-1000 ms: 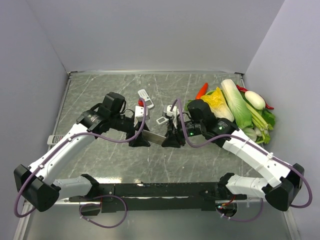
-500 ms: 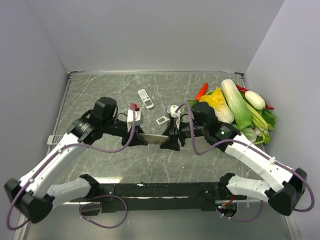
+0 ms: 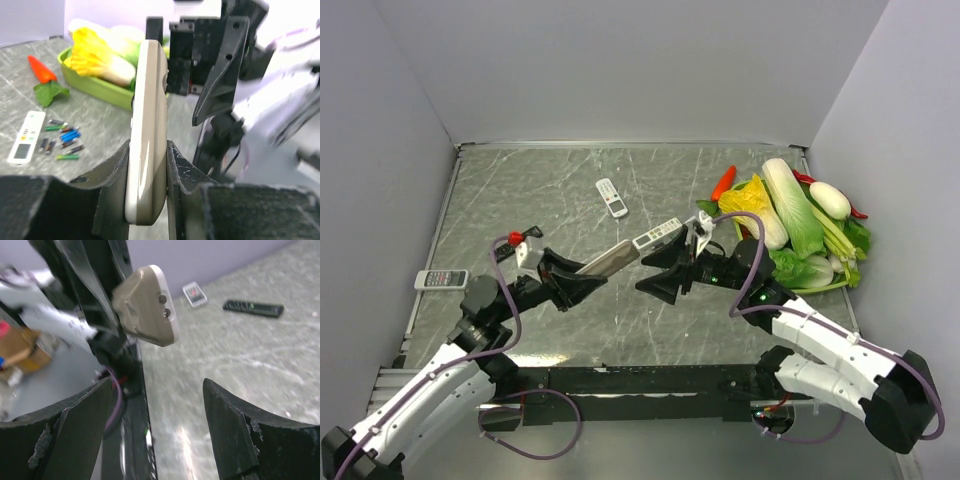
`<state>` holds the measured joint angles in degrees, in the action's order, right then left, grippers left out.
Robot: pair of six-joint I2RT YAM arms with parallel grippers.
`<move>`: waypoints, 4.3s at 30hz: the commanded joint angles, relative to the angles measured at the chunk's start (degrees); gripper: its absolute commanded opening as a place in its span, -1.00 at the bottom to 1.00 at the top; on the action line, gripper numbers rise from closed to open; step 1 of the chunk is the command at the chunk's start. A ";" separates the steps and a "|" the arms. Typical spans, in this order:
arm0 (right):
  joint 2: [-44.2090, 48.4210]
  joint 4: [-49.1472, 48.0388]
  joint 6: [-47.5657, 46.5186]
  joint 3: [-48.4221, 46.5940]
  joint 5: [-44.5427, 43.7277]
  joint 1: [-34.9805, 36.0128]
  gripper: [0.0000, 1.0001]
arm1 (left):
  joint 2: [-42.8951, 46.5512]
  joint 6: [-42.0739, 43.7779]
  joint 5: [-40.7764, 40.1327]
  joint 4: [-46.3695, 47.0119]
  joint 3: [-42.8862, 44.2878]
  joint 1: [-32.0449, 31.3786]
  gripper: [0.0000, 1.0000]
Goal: Load the batteries into the remote control
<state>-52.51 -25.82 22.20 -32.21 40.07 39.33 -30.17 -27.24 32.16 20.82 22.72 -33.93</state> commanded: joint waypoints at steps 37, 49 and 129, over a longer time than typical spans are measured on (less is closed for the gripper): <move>-17.09 -35.70 19.90 -7.17 -5.53 8.48 0.23 | -8.06 -27.51 -7.82 41.76 -8.66 -1.93 -0.97; -15.34 -32.01 17.62 -7.43 -5.97 8.48 -0.95 | -7.36 -26.02 -5.27 36.49 -7.69 -2.10 -0.88; -22.55 -13.38 6.45 -13.67 19.60 5.05 -1.00 | -12.19 -31.20 -9.84 23.65 0.05 -0.52 -0.18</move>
<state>-75.09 -29.85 32.67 -45.84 54.89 43.59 -43.11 -49.60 30.68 34.96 21.63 -35.81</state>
